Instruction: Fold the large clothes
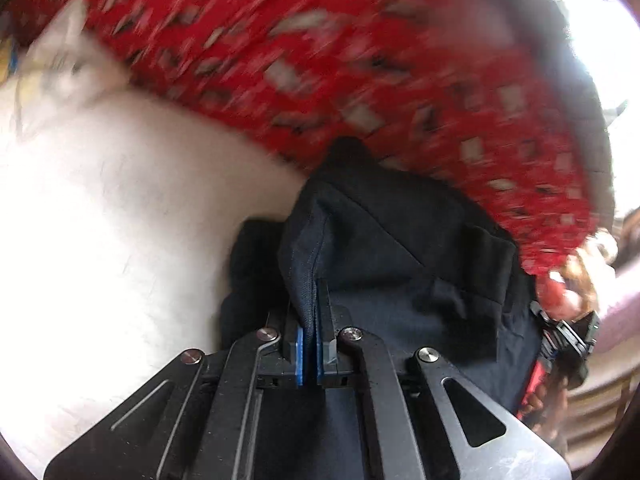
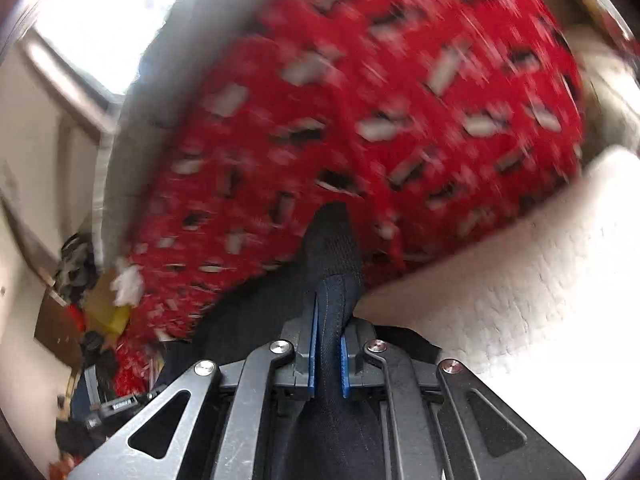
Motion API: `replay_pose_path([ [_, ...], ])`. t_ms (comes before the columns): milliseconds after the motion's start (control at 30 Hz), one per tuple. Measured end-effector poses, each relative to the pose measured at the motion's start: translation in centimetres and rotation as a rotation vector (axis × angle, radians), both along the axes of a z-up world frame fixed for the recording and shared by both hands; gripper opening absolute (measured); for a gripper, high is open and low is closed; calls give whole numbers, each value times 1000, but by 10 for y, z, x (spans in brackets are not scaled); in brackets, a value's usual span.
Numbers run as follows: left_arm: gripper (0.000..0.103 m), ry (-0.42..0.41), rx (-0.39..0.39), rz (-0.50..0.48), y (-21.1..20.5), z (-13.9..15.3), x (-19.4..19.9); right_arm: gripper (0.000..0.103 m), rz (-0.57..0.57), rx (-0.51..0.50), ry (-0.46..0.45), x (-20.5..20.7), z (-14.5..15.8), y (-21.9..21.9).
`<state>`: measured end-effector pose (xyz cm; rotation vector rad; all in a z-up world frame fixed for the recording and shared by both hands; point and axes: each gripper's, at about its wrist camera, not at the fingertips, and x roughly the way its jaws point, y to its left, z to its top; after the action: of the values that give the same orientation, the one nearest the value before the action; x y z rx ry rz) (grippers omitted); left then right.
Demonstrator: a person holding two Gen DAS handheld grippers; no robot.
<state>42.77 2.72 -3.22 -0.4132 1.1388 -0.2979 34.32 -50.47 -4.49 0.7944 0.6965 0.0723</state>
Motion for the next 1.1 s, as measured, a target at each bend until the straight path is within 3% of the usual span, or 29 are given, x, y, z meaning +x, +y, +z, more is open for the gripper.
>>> replay_pose_path([
  [67,4,59,13,35,5,-26,9,7,-10,-4,103,14,-26,3],
  [133,6,109,-91,94,18,-43,12,7,-16,-50,212,26,-54,8],
  [200,8,134,-178,122,33,-44,11,8,-18,-30,311,28,-79,7],
  [267,11,128,-194,134,47,-34,9,13,-35,11,278,18,-78,1],
  [300,12,119,-207,138,54,-27,6,26,-47,-17,278,13,-71,-1],
  [367,12,66,-245,121,62,-7,-4,28,-88,-90,273,3,-53,-2],
  [433,12,3,-271,56,53,15,-19,28,-73,-111,176,-13,-30,-2],
  [467,17,-18,-272,22,44,21,-26,28,-49,-107,124,-21,-20,3],
  [533,34,-25,-215,-41,21,23,-38,35,0,-86,83,-32,-15,13],
  [567,40,-4,-138,-64,5,16,-39,39,61,-65,96,-34,-22,24],
  [633,39,76,57,-115,-20,-11,-43,38,151,-107,230,-28,-43,42],
  [667,30,89,120,-129,-25,-19,-46,35,170,-158,306,-28,-54,51],
  [700,21,73,153,-118,-22,-20,-50,34,147,-169,284,-36,-51,51],
  [733,20,65,143,-100,-16,-17,-53,34,112,-145,269,-45,-43,46],
  [833,21,79,-57,-32,21,-1,-70,42,12,-66,214,-87,-21,27],
  [900,31,98,-204,-6,36,3,-87,65,-6,-77,226,-114,-16,19],
  [1000,53,126,-382,-6,36,-2,-120,67,0,-93,283,-130,-27,21],
  [1067,58,151,-453,-21,30,-11,-133,66,24,-28,309,-135,-45,26],
  [1100,58,182,-457,-16,26,-18,-136,56,29,19,309,-137,-53,28],
])
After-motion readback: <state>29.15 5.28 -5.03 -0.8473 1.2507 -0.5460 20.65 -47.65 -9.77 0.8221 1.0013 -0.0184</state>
